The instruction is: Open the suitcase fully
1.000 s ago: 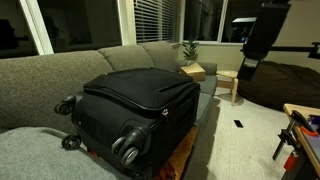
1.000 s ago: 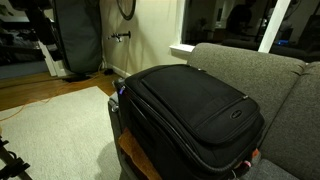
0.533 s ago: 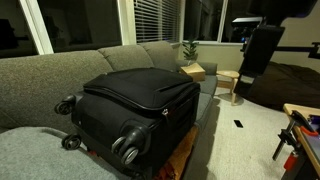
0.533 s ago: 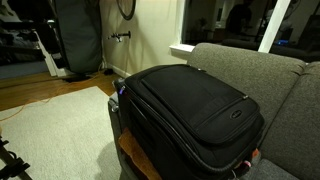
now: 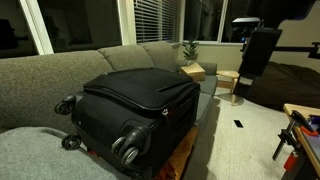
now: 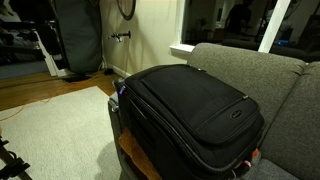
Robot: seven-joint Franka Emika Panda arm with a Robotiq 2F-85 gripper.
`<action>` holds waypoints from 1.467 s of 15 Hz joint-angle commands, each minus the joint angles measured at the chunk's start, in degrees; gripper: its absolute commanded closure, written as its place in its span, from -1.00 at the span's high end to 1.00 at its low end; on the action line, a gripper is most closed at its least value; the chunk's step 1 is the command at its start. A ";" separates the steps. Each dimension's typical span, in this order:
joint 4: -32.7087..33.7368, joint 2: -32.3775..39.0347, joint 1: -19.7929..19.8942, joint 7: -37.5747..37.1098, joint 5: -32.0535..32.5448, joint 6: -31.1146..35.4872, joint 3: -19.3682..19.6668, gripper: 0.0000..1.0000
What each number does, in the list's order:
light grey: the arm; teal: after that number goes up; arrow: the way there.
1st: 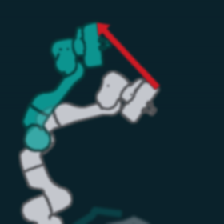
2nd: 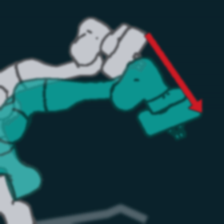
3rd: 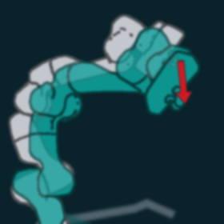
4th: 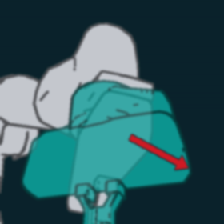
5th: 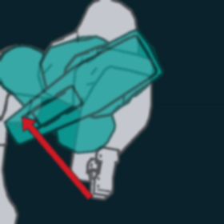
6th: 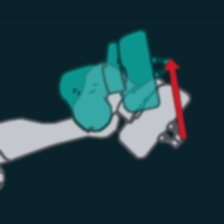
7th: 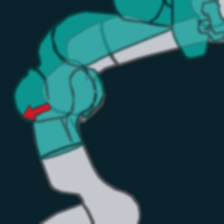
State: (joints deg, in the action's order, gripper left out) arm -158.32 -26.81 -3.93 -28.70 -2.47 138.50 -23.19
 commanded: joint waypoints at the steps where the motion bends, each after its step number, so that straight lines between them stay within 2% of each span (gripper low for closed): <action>1: 0.53 2.91 -1.18 -0.42 0.63 2.50 1.53 1.00; 7: 1.59 6.23 -0.93 0.25 0.69 5.51 2.73 1.00; 13: 1.36 9.01 -0.50 0.50 0.81 12.23 4.01 1.00; 22: 1.77 14.80 -1.28 2.07 -0.16 18.31 5.65 1.00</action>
State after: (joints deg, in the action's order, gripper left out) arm -157.04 -14.08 -3.94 -27.69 -2.49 154.54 -19.19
